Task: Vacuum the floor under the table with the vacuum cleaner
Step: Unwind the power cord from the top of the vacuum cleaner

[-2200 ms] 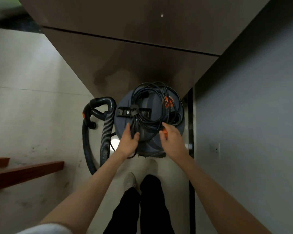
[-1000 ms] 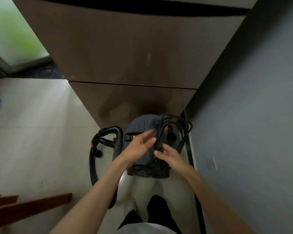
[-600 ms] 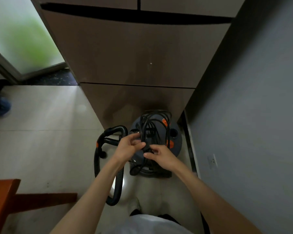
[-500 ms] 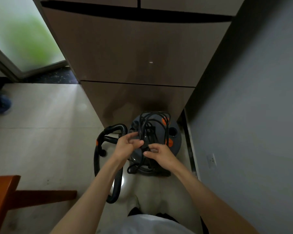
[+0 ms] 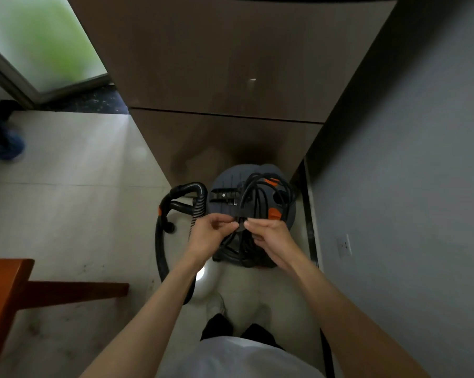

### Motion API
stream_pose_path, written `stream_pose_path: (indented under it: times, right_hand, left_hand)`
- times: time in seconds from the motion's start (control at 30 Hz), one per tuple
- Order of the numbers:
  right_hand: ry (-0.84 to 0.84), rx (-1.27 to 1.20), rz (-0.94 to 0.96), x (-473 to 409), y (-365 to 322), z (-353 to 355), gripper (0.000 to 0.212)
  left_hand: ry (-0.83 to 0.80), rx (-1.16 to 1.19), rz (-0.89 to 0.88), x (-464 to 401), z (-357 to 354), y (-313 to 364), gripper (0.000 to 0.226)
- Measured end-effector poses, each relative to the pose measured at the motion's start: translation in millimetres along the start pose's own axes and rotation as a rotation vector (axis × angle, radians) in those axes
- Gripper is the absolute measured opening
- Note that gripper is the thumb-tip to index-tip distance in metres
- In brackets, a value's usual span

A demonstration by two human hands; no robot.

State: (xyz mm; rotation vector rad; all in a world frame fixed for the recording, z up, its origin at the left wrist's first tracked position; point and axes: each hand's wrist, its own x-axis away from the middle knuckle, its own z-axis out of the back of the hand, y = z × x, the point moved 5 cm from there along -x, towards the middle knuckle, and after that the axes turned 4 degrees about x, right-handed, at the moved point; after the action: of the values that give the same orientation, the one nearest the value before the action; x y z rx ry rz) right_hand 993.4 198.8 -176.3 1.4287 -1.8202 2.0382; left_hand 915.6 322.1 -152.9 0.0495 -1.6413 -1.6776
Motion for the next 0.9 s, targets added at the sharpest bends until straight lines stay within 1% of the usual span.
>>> stream_pose_path:
  times: [0.1, 0.17, 0.27, 0.4, 0.57, 0.67, 0.73, 0.77, 0.83, 0.9]
  right_hand:
    - [-0.027, -0.084, -0.062, -2.7, 1.6, 4.7, 0.029]
    - [-0.035, -0.087, -0.075, -3.9, 2.5, 7.4, 0.027]
    - [-0.021, -0.142, -0.099, -2.3, 1.8, 9.3, 0.02]
    - [-0.058, -0.167, -0.12, -0.8, -0.1, 8.4, 0.005]
    - [-0.098, -0.176, -0.089, 1.6, 2.8, 8.7, 0.003]
    - [-0.103, -0.182, -0.064, 4.9, 2.7, 8.7, 0.009]
    - [-0.076, -0.146, -0.026, 7.6, 2.0, 10.3, 0.011]
    - [-0.06, -0.122, -0.008, 9.2, 1.6, 10.9, 0.011]
    - [-0.029, -0.068, 0.018, 10.9, 1.8, 12.2, 0.01]
    - [-0.017, -0.023, 0.031, 12.2, 1.0, 12.7, 0.01]
  left_hand:
    - [0.032, -0.16, -0.095, 2.4, -4.8, -0.5, 0.02]
    - [0.045, -0.237, -0.162, 4.0, -8.3, 0.2, 0.023]
    - [0.074, -0.258, -0.238, 5.2, -10.0, 4.2, 0.023]
    - [0.078, -0.313, -0.36, 5.9, -11.3, 10.8, 0.02]
    - [0.056, -0.391, -0.413, 3.6, -13.9, 11.7, 0.011]
    - [0.029, -0.427, -0.438, 6.1, -18.6, 11.9, 0.009]
    - [0.007, -0.407, -0.433, 7.6, -20.8, 11.5, 0.007]
    - [-0.011, -0.373, -0.401, 7.2, -21.9, 10.2, 0.005]
    - [-0.052, -0.254, -0.286, 4.2, -23.6, 4.3, 0.006]
    - [-0.064, -0.138, -0.163, 1.5, -24.7, -1.8, 0.014]
